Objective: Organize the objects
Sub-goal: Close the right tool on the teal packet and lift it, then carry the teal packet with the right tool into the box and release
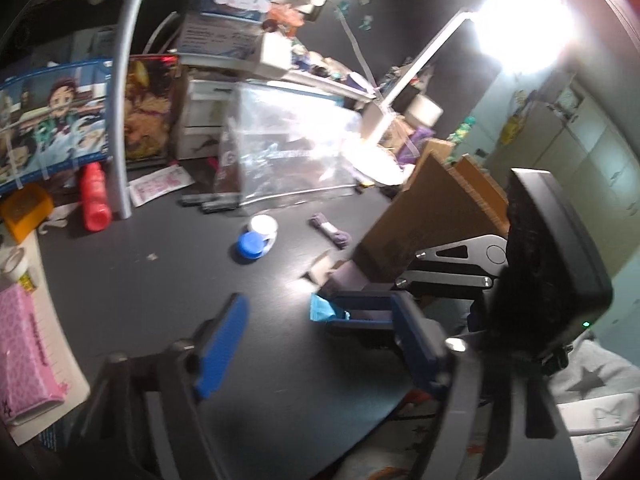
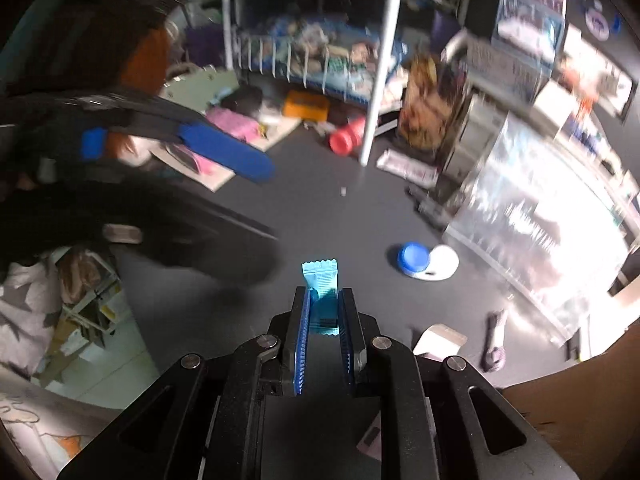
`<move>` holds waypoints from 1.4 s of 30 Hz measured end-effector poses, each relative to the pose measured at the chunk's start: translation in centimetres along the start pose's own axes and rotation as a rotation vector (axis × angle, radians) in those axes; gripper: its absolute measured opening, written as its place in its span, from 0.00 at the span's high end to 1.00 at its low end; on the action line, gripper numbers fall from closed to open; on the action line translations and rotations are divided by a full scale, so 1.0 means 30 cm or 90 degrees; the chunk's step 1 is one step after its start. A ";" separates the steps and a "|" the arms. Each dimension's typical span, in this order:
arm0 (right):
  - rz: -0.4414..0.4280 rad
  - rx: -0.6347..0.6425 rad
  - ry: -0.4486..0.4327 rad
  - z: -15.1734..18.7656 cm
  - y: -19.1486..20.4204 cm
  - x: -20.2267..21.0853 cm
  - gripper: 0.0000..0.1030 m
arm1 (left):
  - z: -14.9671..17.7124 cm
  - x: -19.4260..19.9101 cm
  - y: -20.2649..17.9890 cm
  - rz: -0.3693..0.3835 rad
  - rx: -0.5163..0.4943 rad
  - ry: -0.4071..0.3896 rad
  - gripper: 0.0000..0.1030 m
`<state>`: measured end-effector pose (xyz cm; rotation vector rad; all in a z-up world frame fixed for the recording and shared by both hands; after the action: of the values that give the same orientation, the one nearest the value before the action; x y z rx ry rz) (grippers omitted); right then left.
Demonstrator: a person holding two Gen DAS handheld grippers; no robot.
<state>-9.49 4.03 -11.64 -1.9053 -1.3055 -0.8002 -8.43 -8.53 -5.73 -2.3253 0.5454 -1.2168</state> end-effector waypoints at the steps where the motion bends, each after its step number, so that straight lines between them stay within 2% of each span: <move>1: 0.006 0.005 -0.007 -0.012 0.004 0.028 0.91 | -0.008 0.004 -0.010 0.013 0.000 0.002 0.44; 6: 0.044 0.025 -0.036 -0.061 0.006 0.156 0.91 | -0.057 0.018 -0.080 0.059 -0.011 0.002 0.67; 10: 0.068 0.026 -0.054 -0.077 -0.020 0.247 0.91 | -0.098 0.017 -0.149 0.093 -0.025 -0.002 0.74; 15: 0.100 0.025 -0.066 -0.061 -0.066 0.321 0.91 | -0.145 -0.013 -0.251 0.107 -0.058 0.005 0.83; 25: 0.152 -0.040 -0.074 0.076 -0.222 0.453 0.91 | -0.235 -0.168 -0.478 0.123 -0.110 0.041 0.85; 31: 0.169 -0.082 -0.064 0.178 -0.325 0.518 0.91 | -0.276 -0.304 -0.608 0.124 -0.138 0.080 0.85; 36: 0.162 -0.121 -0.046 0.273 -0.400 0.543 0.91 | -0.290 -0.411 -0.660 0.110 -0.141 0.118 0.85; 42: 0.134 -0.150 -0.017 0.347 -0.439 0.531 0.90 | -0.267 -0.479 -0.688 0.074 -0.151 0.149 0.85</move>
<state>-15.94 24.29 -2.47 -2.2023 -1.0402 -0.8519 -20.03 14.35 0.48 -2.3140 0.9373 -1.4461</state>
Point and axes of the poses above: each gripper's, at about its wrist camera, not at the fingertips, and x roughly against the way its jaws point, y to its left, z to its underside, the point moved 1 cm from there along -x, roughly the way its jaws point, and after that the axes turned 11 degrees about x, right-handed, at the moved point
